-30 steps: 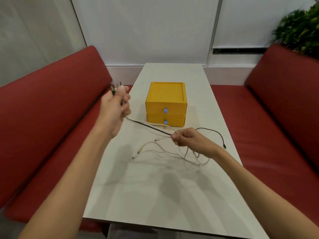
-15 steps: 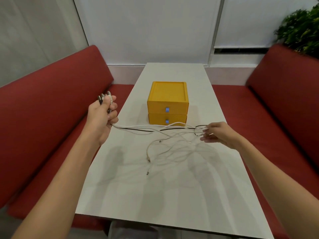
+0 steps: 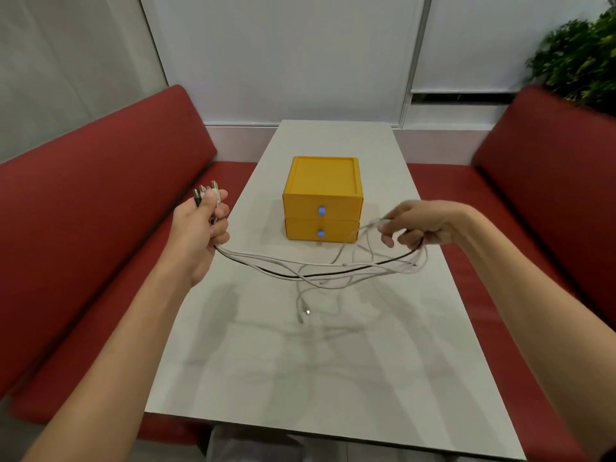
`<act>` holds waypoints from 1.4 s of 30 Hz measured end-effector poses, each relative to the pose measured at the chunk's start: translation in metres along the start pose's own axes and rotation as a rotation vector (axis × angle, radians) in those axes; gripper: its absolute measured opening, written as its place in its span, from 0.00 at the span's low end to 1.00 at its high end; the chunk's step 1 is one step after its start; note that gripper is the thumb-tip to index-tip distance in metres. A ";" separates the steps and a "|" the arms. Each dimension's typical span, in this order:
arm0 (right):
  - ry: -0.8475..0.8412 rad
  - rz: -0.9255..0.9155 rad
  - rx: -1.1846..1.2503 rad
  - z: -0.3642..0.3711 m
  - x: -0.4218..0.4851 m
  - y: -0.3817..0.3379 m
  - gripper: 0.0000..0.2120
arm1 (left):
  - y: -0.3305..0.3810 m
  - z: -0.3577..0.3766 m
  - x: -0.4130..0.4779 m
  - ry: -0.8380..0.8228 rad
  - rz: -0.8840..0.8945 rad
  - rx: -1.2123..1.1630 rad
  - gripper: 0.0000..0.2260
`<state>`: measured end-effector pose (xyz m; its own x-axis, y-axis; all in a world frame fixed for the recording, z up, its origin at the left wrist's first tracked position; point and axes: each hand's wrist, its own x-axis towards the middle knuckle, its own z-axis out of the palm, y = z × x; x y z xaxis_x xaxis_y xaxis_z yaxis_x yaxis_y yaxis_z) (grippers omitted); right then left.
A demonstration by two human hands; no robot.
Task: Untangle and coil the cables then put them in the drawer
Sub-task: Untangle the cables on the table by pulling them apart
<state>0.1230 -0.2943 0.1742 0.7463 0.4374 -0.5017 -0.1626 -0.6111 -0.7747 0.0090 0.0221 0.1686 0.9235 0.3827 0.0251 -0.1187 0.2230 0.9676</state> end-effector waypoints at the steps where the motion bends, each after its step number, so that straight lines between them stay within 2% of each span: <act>1: 0.007 -0.060 -0.029 -0.001 -0.007 -0.011 0.12 | 0.000 0.001 0.001 0.000 0.004 0.001 0.10; 5: 0.028 -0.268 0.240 -0.006 -0.018 -0.026 0.11 | 0.003 -0.001 0.003 0.010 0.018 -0.005 0.10; 8: 0.135 -0.304 0.526 -0.011 -0.008 -0.005 0.09 | 0.005 -0.003 0.003 0.026 0.020 -0.020 0.10; 10: 0.224 -0.213 0.651 -0.010 0.003 0.019 0.09 | 0.004 -0.004 0.003 0.036 0.012 -0.029 0.10; 12: 0.288 -0.069 0.658 -0.004 0.015 0.050 0.08 | 0.000 -0.004 0.002 0.034 0.002 -0.027 0.10; 16: 0.313 0.206 0.662 0.019 0.034 0.111 0.09 | -0.007 0.004 0.001 0.014 -0.010 -0.011 0.10; 19: 0.301 0.382 0.446 0.039 0.036 0.141 0.09 | -0.007 0.011 0.001 -0.002 -0.003 -0.005 0.10; 22: 0.217 0.486 0.158 0.054 0.032 0.152 0.08 | -0.006 0.016 0.000 -0.039 0.002 0.007 0.09; 24: 0.201 0.514 -0.120 0.057 0.027 0.145 0.10 | -0.007 0.020 0.000 -0.073 -0.003 0.020 0.09; 25: 0.211 0.516 -0.340 0.055 0.025 0.136 0.10 | -0.009 0.023 -0.001 -0.100 -0.007 0.019 0.09; 27: 0.311 0.398 -0.727 0.052 0.021 0.111 0.13 | -0.015 0.032 -0.005 -0.173 -0.030 0.005 0.08; 28: 0.373 0.262 -0.735 0.052 0.017 0.095 0.16 | -0.019 0.039 -0.009 -0.211 -0.052 -0.002 0.09; 29: 0.412 0.085 -0.579 0.055 0.013 0.076 0.18 | -0.023 0.048 -0.013 -0.246 -0.080 -0.015 0.09; 30: 0.390 -0.108 -0.319 0.063 0.006 0.055 0.18 | -0.027 0.057 -0.017 -0.278 -0.112 -0.038 0.09; 32: 0.150 -0.356 0.170 0.092 -0.011 0.015 0.15 | -0.033 0.076 -0.026 -0.338 -0.169 -0.110 0.09; 33: 0.028 -0.424 0.291 0.106 -0.015 0.005 0.13 | -0.035 0.084 -0.029 -0.358 -0.191 -0.122 0.09; 35: -0.094 -0.511 0.441 0.130 -0.013 -0.005 0.10 | -0.038 0.091 -0.033 -0.382 -0.211 -0.048 0.10; 37: -0.039 -0.499 0.517 0.142 -0.010 -0.003 0.10 | -0.040 0.088 -0.030 -0.398 -0.152 0.053 0.09; 40: 0.059 -0.443 0.544 0.146 -0.005 0.004 0.17 | -0.042 0.079 -0.023 -0.409 -0.051 0.210 0.08; 42: 0.076 -0.454 0.510 0.147 -0.003 0.005 0.18 | -0.044 0.077 -0.022 -0.412 -0.059 0.201 0.07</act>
<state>0.0250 -0.2020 0.1152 0.8523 0.5182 -0.0708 -0.0929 0.0166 -0.9955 0.0220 -0.0649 0.1452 0.9994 -0.0228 0.0266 -0.0257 0.0403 0.9989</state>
